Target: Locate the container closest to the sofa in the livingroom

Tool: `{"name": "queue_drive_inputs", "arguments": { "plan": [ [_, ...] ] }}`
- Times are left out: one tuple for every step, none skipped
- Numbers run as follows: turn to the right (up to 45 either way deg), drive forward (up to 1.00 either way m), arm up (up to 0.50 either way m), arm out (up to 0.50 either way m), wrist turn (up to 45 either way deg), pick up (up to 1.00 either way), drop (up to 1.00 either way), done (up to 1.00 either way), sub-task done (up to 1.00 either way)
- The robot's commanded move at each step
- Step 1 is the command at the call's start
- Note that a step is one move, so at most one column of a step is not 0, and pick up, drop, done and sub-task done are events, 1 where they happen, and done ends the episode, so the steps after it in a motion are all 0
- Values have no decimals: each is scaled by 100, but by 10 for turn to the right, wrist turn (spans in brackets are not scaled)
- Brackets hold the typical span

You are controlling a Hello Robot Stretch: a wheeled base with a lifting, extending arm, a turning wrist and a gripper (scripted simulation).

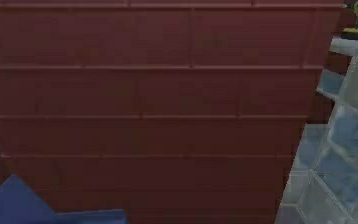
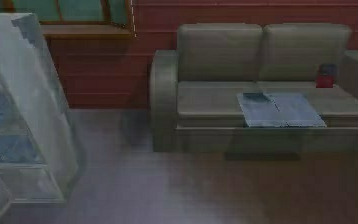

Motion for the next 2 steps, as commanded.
{"name": "queue_drive_inputs", "arguments": {
  "plan": [
    [450, 0, 0, 0, 0, 0, 0, 0, 0],
    [450, 0, 0, 0, 0, 0, 0, 0, 0]
  ]
}}
